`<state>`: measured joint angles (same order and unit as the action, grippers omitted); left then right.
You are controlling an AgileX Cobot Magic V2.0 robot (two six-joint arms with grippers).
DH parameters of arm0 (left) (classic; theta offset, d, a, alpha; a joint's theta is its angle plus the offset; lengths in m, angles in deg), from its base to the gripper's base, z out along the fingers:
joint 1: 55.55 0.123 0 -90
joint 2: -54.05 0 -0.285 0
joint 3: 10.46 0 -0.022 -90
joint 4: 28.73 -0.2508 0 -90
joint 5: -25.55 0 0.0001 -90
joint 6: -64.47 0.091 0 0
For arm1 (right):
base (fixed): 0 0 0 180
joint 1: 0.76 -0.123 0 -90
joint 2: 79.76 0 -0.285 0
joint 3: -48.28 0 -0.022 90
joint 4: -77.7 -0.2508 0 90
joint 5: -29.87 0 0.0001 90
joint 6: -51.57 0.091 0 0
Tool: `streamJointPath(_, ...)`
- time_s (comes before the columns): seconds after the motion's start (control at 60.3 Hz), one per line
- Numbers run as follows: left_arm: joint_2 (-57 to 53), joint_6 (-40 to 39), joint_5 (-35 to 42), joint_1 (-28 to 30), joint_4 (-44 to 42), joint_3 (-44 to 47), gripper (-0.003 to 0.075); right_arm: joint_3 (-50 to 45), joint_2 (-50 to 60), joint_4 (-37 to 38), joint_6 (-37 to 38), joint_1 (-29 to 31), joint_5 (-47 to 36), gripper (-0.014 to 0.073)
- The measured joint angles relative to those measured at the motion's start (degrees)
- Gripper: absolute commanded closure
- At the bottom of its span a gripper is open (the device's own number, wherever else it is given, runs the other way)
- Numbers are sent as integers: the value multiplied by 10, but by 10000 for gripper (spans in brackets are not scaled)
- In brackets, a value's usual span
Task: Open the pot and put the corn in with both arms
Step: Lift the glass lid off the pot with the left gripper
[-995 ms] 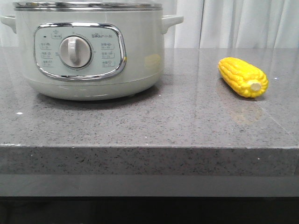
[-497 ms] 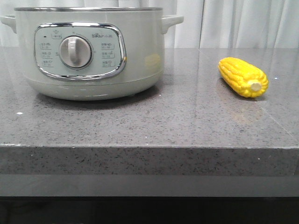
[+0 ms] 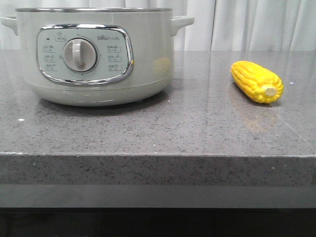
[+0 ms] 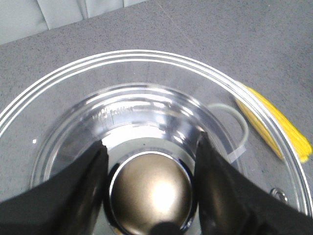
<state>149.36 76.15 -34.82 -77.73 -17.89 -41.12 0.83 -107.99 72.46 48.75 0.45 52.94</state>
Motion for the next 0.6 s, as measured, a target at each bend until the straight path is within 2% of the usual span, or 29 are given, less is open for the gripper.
streamJointPath(0.431, -271, 0, 56, 0, 0, 328, 513, 0, 0, 0, 0, 0, 0, -59)
streamJointPath(0.597, -399, 0, 69, 0, 6, 458, 544, 0, 0, 0, 0, 0, 0, -59)
